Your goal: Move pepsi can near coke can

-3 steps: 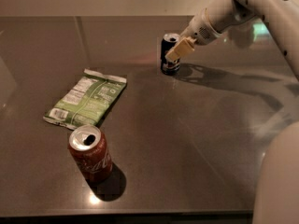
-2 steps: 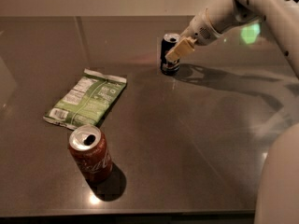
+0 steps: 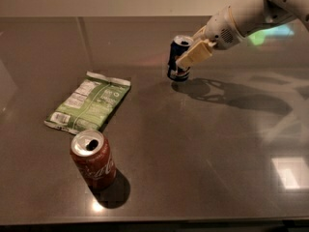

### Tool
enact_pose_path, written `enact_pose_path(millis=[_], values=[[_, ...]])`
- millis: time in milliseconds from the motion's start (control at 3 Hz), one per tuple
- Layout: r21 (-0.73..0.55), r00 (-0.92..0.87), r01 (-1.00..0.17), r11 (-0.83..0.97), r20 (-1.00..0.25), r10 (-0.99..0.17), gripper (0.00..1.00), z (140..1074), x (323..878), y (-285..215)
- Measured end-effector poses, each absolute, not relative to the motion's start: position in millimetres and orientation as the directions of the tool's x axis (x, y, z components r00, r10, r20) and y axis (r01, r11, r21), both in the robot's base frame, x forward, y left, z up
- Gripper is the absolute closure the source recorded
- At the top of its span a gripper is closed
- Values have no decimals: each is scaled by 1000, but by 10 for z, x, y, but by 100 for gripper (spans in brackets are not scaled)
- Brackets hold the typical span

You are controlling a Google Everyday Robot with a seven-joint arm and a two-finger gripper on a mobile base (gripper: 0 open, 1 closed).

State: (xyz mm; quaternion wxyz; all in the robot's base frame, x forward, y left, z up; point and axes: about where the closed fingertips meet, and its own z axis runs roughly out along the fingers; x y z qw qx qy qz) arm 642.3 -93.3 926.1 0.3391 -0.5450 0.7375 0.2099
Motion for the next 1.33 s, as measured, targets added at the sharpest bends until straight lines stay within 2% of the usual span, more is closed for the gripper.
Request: enact_pose_path(millis=[1333], values=[[33,-120,-989,147,-761,-638,100,9347,5040,-699]])
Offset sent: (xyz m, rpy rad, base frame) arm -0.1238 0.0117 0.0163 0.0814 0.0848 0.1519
